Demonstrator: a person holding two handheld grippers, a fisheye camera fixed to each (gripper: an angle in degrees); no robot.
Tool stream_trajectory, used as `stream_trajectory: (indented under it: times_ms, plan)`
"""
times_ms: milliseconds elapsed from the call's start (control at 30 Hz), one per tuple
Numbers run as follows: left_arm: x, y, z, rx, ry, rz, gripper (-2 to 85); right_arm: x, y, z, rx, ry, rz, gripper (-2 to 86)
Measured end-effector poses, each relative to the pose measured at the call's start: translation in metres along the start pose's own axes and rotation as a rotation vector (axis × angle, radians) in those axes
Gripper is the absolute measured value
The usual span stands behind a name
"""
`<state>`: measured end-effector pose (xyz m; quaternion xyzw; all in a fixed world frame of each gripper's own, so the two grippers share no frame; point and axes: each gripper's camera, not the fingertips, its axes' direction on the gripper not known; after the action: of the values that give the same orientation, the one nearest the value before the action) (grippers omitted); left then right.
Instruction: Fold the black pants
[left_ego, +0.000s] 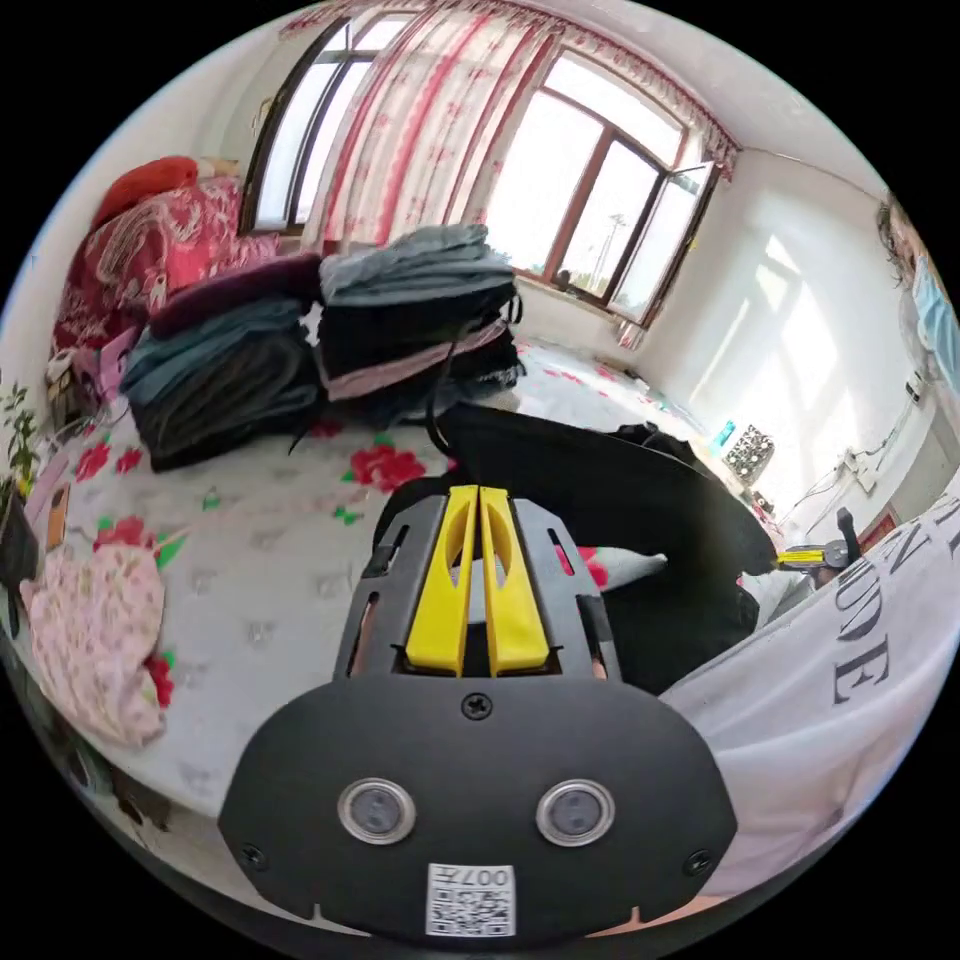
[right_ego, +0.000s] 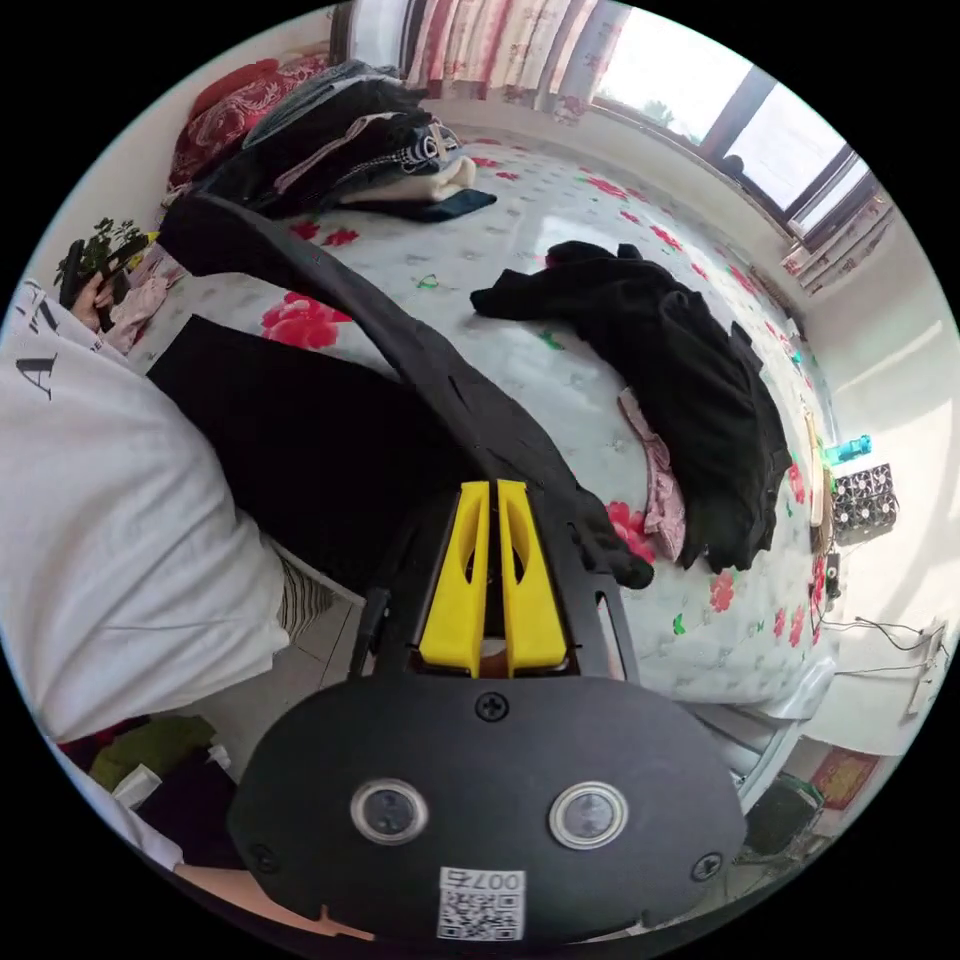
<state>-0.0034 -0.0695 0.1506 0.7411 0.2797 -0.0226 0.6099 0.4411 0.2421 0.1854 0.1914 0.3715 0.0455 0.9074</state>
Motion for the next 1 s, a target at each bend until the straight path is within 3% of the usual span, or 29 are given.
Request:
stream_trajectory:
  times_ms: [100, 267, 567, 767, 900, 1000]
  plan:
    - [-0.051, 0.074, 0.009, -0.198, -0.019, -0.206, -0.7, -0.039, 0.023, 0.06, -0.167, -0.057, -0.07, -0.1]
    - [-0.105, 0.129, -0.023, -0.191, 0.026, -0.483, 2.3, -0.059, 0.04, 0.135, -0.37, -0.044, -0.13, -0.2]
    - [-0.13, 0.114, -0.049, -0.181, 0.131, -0.481, 9.5, -0.035, 0.038, 0.117, -0.302, -0.064, -0.119, -0.2]
    - [-0.13, 0.089, -0.026, -0.386, -0.007, -0.392, 0.0, -0.021, 0.047, 0.106, -0.269, -0.064, -0.097, -0.1]
    - [-0.133, 0.065, -0.07, -0.193, -0.027, -0.359, -0.9, -0.016, 0.056, 0.117, -0.319, -0.068, -0.115, 0.1]
    - [-0.154, 0.066, -0.074, -0.223, -0.08, -0.404, -0.9, -0.01, 0.063, 0.117, -0.289, -0.115, -0.082, 0.6]
